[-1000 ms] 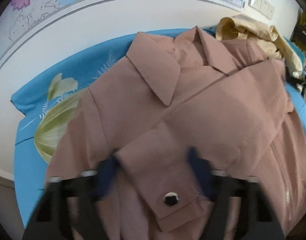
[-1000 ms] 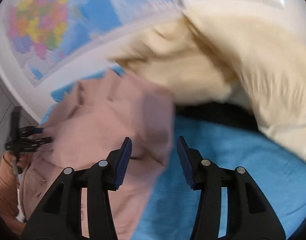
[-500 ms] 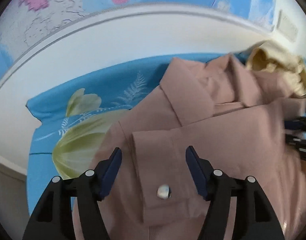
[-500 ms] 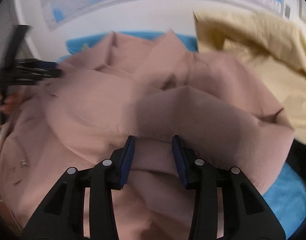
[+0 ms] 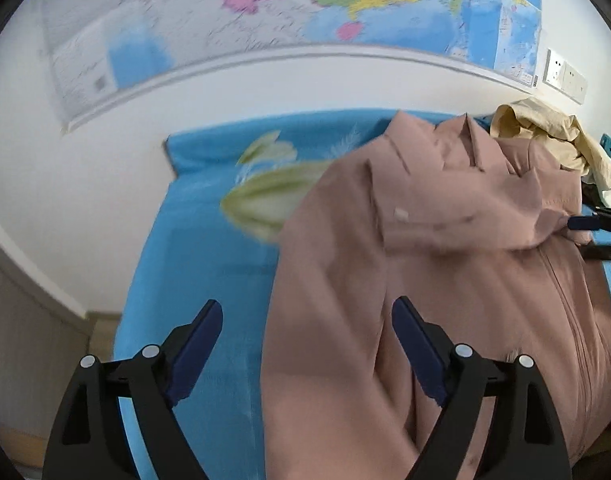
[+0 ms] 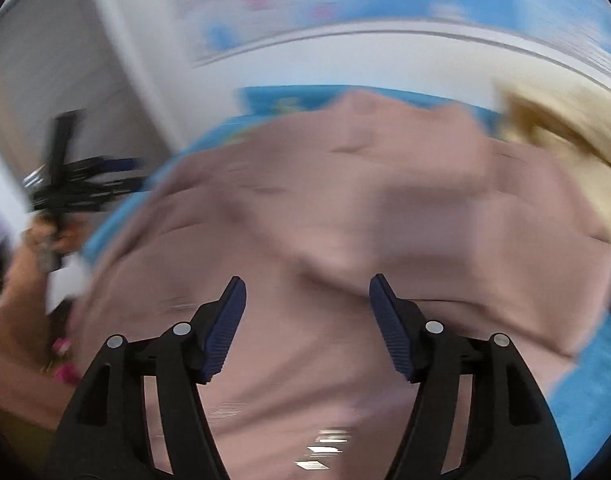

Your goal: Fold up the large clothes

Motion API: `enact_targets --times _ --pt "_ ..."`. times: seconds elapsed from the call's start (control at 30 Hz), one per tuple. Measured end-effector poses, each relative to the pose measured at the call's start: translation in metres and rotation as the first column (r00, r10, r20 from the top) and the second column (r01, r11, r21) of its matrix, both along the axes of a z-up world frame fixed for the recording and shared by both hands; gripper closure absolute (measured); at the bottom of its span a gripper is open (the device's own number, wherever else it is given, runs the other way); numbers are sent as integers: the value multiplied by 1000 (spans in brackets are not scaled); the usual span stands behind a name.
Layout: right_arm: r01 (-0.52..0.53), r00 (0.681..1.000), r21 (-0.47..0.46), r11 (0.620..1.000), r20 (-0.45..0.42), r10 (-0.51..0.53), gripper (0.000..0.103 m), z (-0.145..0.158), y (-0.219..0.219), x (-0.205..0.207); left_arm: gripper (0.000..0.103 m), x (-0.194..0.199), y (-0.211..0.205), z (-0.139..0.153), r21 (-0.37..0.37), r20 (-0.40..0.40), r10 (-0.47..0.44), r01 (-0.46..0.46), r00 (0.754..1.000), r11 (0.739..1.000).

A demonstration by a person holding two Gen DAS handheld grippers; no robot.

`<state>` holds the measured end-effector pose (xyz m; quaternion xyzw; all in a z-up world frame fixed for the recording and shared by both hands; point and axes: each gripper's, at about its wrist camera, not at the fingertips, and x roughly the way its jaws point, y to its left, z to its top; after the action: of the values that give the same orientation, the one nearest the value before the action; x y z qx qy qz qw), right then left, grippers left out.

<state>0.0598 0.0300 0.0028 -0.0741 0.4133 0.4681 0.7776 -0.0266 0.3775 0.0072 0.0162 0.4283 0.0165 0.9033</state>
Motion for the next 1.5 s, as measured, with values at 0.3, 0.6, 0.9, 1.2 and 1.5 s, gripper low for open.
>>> enact_targets --times 0.3,0.6,0.9,1.2,1.5 --pt "-429 887 65 901 -156 434 37 -19 155 -84 20 -48 21 -2 -132 47 62 -55 997 990" --pt "-500 803 22 866 -363 473 100 -55 254 -90 20 -85 49 -1 -173 74 117 -103 990 980" --pt "-450 862 192 872 -161 480 101 77 210 -28 20 -102 82 43 -255 197 156 -103 968 961" --pt "-142 963 102 985 -214 161 73 65 77 66 19 -49 15 21 -231 141 -79 111 987 967" --pt "82 945 25 996 -319 -70 7 -42 -17 63 19 10 -49 -31 -150 -4 -221 218 975 964"
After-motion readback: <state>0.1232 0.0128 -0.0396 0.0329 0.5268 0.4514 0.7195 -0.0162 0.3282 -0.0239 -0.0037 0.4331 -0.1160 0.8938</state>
